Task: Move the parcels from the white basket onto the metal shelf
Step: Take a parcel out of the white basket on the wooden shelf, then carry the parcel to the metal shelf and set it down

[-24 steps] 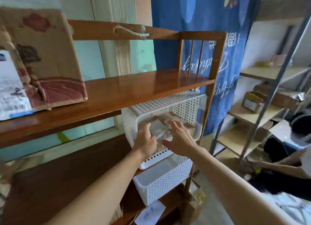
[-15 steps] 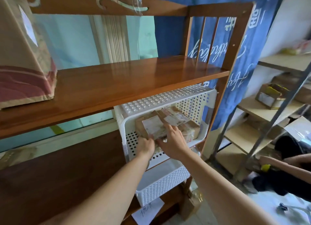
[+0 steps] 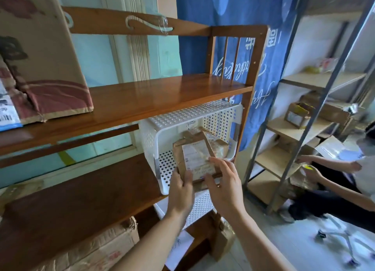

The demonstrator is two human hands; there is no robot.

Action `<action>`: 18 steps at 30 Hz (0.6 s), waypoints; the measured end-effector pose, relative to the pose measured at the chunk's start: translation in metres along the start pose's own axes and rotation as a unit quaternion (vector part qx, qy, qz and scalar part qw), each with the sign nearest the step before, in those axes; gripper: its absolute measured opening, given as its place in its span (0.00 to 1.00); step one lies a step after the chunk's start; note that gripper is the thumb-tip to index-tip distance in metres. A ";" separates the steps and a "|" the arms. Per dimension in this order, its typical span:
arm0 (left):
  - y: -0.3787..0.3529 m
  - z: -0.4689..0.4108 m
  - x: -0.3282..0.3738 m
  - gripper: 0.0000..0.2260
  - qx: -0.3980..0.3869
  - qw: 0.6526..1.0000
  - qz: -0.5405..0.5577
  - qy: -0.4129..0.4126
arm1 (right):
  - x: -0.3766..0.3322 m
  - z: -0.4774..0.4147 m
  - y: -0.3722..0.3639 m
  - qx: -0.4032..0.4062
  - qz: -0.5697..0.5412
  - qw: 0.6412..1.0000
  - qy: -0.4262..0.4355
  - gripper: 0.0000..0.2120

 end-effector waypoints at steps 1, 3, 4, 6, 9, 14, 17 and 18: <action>0.004 0.017 -0.006 0.09 -0.011 1.000 -0.002 -0.005 | -0.008 0.016 0.007 0.018 -0.003 1.000 -0.002 0.20; 0.014 0.050 -0.020 0.13 -0.036 0.999 0.001 -0.016 | -0.027 0.050 0.019 0.055 -0.011 0.998 -0.007 0.20; 0.021 0.068 -0.025 0.13 -0.048 0.999 0.007 -0.024 | -0.038 0.067 0.024 0.072 -0.015 0.997 -0.014 0.20; 0.044 0.102 -0.031 0.11 -0.062 0.996 0.011 -0.056 | -0.066 0.100 0.032 0.104 -0.030 0.994 -0.028 0.23; 0.089 0.149 -0.034 0.14 -0.076 0.992 0.032 -0.100 | -0.112 0.141 0.033 0.128 -0.074 0.988 -0.032 0.28; 0.198 0.223 -0.040 0.20 -0.009 0.984 0.068 -0.165 | -0.212 0.186 0.002 0.064 -0.216 0.974 0.001 0.28; 0.267 0.261 -0.031 0.27 0.032 0.971 0.105 -0.210 | -0.276 0.195 -0.036 -0.036 -0.395 0.918 -0.021 0.32; 0.290 0.273 -0.027 0.29 0.055 0.967 0.104 -0.226 | -0.298 0.198 -0.048 -0.066 -0.446 0.892 -0.027 0.33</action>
Point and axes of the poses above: each hand's wrist, its own z-axis away from the middle knuckle, its own y-axis out of the back of the hand, x = y × z, the point moved 5 cm from there along -z, towards the middle knuckle, and after that the axes turned 15 degrees about y, right-handed, at the moved point
